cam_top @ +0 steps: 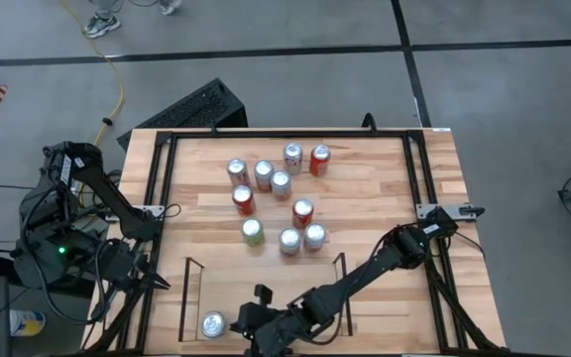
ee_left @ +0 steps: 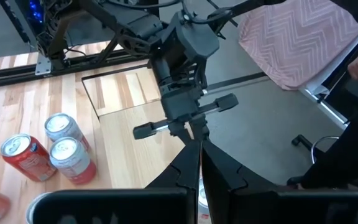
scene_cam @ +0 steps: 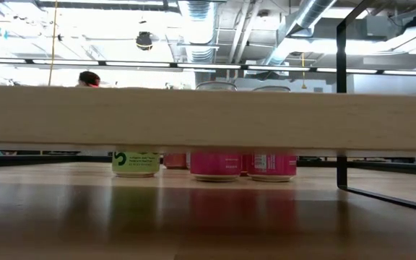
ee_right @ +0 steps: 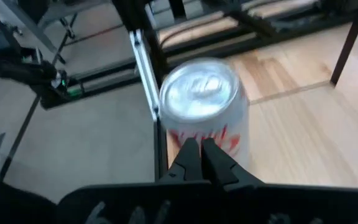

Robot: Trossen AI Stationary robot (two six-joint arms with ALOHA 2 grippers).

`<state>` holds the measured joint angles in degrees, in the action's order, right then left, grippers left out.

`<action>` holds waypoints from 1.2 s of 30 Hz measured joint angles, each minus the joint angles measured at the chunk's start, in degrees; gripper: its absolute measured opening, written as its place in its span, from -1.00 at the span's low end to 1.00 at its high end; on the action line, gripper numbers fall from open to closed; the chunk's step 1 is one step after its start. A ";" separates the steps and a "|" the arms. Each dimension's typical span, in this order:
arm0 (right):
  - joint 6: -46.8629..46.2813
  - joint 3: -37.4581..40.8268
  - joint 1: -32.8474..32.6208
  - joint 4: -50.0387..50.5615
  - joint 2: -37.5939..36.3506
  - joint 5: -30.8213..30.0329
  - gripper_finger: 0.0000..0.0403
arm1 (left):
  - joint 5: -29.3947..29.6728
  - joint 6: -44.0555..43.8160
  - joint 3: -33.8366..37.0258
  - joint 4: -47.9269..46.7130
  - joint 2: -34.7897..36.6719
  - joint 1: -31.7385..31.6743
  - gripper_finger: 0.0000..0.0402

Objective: Place canned beverage on shelf
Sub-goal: Put the silver soda can on the shelf

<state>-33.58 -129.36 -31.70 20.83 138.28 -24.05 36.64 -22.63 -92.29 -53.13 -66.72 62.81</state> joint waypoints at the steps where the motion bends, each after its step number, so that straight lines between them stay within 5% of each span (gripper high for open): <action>1: 0.45 0.00 0.19 -0.22 -0.02 0.21 -1.00 | 0.02 -0.21 0.00 0.01 0.02 0.00 -1.00; 36: 8.45 0.00 3.05 -3.50 0.76 9.74 -1.00 | -0.25 -2.09 0.00 0.05 0.00 0.28 -1.00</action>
<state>-25.14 -129.36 -28.65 17.33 139.04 -14.31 36.39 -24.72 -92.29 -53.08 -66.72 63.09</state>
